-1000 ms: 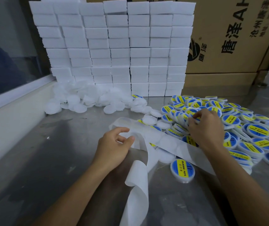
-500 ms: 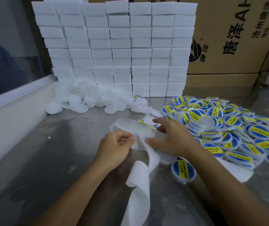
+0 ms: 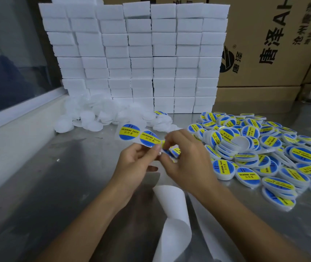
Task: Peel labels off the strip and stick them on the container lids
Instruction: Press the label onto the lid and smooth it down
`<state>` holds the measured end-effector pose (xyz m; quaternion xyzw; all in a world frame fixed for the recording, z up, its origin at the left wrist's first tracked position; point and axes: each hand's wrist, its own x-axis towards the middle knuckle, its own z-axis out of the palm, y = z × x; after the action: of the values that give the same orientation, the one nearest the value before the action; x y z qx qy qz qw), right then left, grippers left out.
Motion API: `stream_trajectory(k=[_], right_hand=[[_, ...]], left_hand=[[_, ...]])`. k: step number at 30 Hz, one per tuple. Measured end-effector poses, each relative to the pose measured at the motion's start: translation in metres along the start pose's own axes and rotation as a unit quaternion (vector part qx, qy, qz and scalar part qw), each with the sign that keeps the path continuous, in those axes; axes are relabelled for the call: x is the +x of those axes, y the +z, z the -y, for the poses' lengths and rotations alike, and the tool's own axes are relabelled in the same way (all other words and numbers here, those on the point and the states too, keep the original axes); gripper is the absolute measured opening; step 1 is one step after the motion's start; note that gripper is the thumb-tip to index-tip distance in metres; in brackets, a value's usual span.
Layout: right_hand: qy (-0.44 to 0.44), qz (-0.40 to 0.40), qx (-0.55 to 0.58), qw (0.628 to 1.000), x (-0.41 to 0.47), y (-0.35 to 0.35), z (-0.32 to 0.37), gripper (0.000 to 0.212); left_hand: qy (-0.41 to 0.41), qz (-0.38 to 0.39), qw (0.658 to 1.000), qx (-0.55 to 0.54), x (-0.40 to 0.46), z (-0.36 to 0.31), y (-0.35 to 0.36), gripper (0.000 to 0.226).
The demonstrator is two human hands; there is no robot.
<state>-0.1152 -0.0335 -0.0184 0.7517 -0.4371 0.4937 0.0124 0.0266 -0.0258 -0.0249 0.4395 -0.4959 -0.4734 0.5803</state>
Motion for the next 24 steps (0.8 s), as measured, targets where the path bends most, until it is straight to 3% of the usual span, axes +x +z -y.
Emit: stream_trajectory(k=[1, 3, 6, 9, 14, 18, 21, 24], right_hand=[[-0.009, 0.025, 0.021, 0.999, -0.001, 0.002, 0.002, 0.013], [-0.02, 0.071, 0.077, 0.994, -0.003, 0.004, 0.004, 0.012], [0.08, 0.093, 0.177, 0.977, -0.004, 0.005, 0.006, 0.008], [0.191, 0.147, 0.296, 0.924, 0.002, 0.002, 0.003, 0.027], [0.227, 0.182, 0.396, 0.871, 0.004, -0.003, 0.001, 0.056], [0.23, 0.155, 0.434, 0.857, 0.005, -0.006, 0.002, 0.073], [0.24, 0.11, 0.42, 0.868, 0.005, -0.006, 0.002, 0.073], [0.244, 0.031, 0.374, 0.894, 0.006, -0.005, 0.0, 0.047]], left_hand=[[0.009, -0.01, 1.0, -0.014, 0.0, -0.001, 0.0, 0.011], [0.018, -0.029, 0.999, -0.035, 0.001, -0.002, -0.001, 0.018], [0.013, -0.06, 0.997, -0.057, 0.005, -0.004, -0.008, 0.018], [-0.001, -0.094, 0.991, -0.093, 0.009, -0.004, -0.015, 0.013], [-0.027, -0.063, 0.989, -0.13, 0.012, -0.002, -0.016, 0.018], [-0.051, 0.04, 0.995, -0.075, 0.011, 0.001, -0.014, 0.052], [-0.047, 0.097, 0.992, -0.065, 0.01, 0.005, -0.014, 0.045], [-0.036, 0.125, 0.991, -0.037, 0.008, 0.005, -0.014, 0.034]])
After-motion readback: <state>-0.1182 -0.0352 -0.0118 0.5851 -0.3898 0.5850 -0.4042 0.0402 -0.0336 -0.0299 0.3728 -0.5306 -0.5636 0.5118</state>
